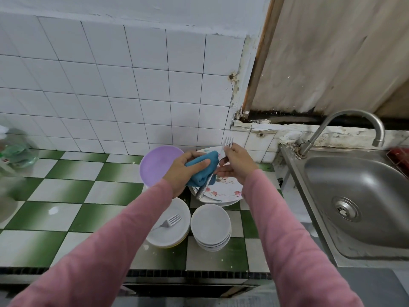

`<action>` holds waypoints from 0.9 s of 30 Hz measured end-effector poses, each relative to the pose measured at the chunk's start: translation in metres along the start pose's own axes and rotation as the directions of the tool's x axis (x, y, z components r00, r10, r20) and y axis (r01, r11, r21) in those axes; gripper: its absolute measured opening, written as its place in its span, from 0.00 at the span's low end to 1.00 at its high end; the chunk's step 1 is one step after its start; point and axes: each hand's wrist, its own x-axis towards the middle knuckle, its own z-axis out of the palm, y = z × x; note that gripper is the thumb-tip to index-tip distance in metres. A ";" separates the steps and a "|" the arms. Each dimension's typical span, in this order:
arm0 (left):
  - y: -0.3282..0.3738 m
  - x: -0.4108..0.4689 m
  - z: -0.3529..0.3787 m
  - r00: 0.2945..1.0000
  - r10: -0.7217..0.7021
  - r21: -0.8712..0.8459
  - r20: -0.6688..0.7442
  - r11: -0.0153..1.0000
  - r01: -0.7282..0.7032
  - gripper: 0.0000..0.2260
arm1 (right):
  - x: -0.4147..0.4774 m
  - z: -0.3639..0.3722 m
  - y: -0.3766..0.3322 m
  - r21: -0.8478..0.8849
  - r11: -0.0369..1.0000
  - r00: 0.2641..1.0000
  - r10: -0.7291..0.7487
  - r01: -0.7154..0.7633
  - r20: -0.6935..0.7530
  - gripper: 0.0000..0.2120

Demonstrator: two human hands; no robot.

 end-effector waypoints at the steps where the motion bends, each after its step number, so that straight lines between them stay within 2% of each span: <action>1: 0.000 0.000 -0.001 1.000 -0.015 -0.005 0.002 1.000 0.015 0.15 | 0.001 -0.002 -0.002 0.006 1.000 1.000 -0.019 0.019 -0.018 0.08; 5: 0.000 0.003 -0.001 0.997 -0.077 -0.084 -0.001 0.994 0.077 0.16 | 0.004 0.000 0.003 -0.131 0.984 0.991 -0.130 0.123 -0.043 0.09; 8: 0.002 0.004 -0.002 0.997 -0.082 -0.131 0.006 0.988 0.082 0.15 | 0.004 0.003 0.011 -0.089 0.982 0.984 -0.171 0.167 -0.042 0.10; 11: -0.001 0.005 -0.006 0.994 -0.098 -0.232 -0.050 0.969 0.083 0.16 | 0.002 -0.005 0.013 0.138 0.975 0.979 -0.152 0.171 -0.138 0.10; 13: -0.008 0.007 -0.011 0.983 -0.125 -0.356 -0.134 0.932 0.070 0.17 | -0.003 -0.009 0.014 0.360 0.915 0.976 -0.122 0.182 -0.182 0.09; 18: -0.018 0.010 -0.011 0.956 -0.210 -0.465 -0.205 0.881 0.094 0.18 | -0.013 0.011 0.032 0.627 0.776 0.995 -0.007 0.070 -0.102 0.04; 20: -0.016 0.010 -0.006 0.938 -0.253 -0.541 -0.235 0.836 0.090 0.18 | -0.015 0.022 0.043 0.632 0.775 0.997 0.034 0.019 -0.072 0.05; 22: -0.012 0.012 -0.004 0.931 -0.265 -0.596 -0.253 0.800 0.066 0.17 | -0.018 0.031 0.053 0.567 0.824 0.997 0.044 -0.004 -0.057 0.03; 24: -0.008 0.014 -0.004 0.952 -0.206 -0.538 -0.227 0.841 0.054 0.11 | -0.019 0.036 0.060 0.459 0.888 0.997 0.016 0.019 -0.072 0.10; 27: -0.008 0.009 0.003 0.969 -0.163 -0.439 -0.187 0.896 0.066 0.11 | -0.017 0.040 0.061 0.384 0.921 0.997 -0.054 0.069 -0.049 0.13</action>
